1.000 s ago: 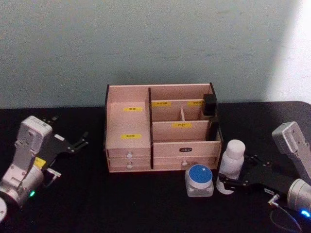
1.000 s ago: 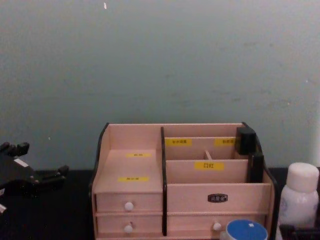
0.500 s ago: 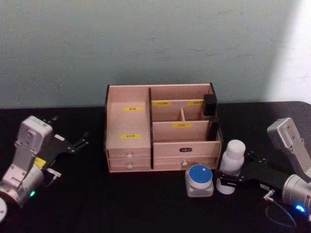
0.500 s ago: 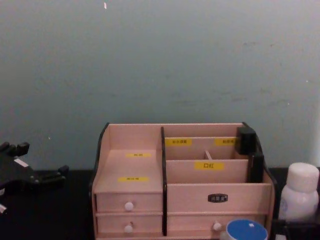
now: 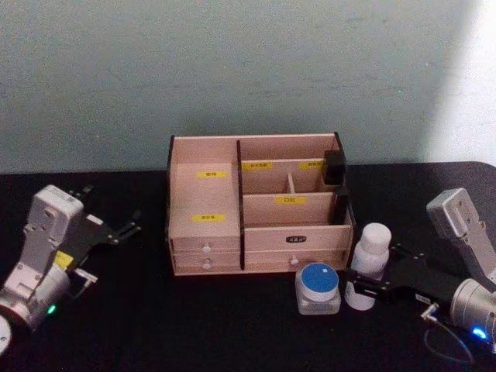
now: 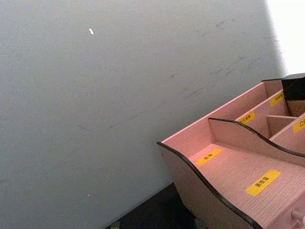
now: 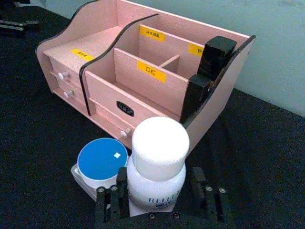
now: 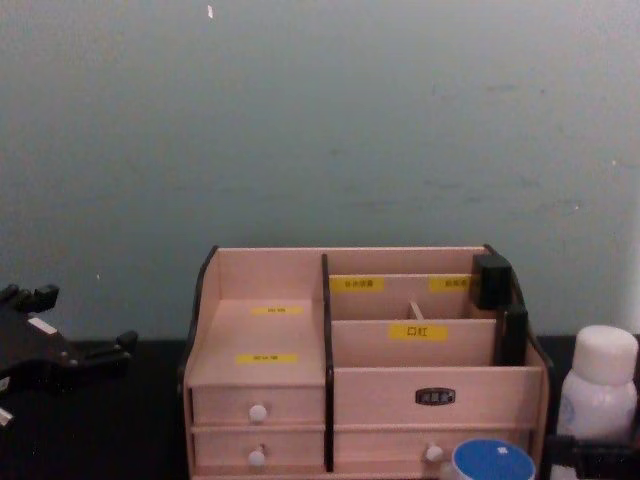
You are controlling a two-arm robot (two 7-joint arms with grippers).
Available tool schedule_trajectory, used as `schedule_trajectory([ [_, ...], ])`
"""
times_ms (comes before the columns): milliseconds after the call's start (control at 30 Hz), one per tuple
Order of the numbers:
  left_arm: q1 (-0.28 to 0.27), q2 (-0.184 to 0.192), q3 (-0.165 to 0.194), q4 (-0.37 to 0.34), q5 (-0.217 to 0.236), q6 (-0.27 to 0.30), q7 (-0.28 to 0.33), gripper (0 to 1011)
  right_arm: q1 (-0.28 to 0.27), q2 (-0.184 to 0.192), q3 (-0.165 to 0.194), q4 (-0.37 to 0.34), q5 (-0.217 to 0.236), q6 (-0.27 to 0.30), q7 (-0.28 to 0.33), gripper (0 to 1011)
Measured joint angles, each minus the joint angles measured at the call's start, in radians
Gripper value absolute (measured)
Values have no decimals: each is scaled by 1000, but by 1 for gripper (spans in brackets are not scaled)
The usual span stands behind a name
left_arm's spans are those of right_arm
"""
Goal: Pick up the facial cleanser and watermelon frost from the table and place them into the tiered storage box.
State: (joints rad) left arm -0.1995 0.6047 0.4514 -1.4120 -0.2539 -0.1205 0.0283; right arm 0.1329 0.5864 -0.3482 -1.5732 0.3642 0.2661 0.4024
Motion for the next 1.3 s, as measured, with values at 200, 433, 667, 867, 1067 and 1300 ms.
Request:
schedule_trajectory([
  [200, 0, 0, 0, 0, 0, 0, 0, 1001, -1, 1, 0, -1, 1, 0, 0, 707],
  [433, 0, 0, 0, 0, 0, 0, 0, 1001, -1, 1, 0, -1, 1, 0, 0, 593],
  [667, 0, 0, 0, 0, 0, 0, 0, 1001, -1, 1, 0, -2, 2, 0, -1, 593],
  [867, 0, 0, 0, 0, 0, 0, 0, 1002, -12, 8, 11, -17, 9, -1, 5, 593],
  [1067, 0, 0, 0, 0, 0, 0, 0, 1002, -29, 29, 37, -75, 35, 13, 24, 593],
  [1300, 0, 0, 0, 0, 0, 0, 0, 1002, -16, 44, 51, -119, 63, 35, 32, 593],
])
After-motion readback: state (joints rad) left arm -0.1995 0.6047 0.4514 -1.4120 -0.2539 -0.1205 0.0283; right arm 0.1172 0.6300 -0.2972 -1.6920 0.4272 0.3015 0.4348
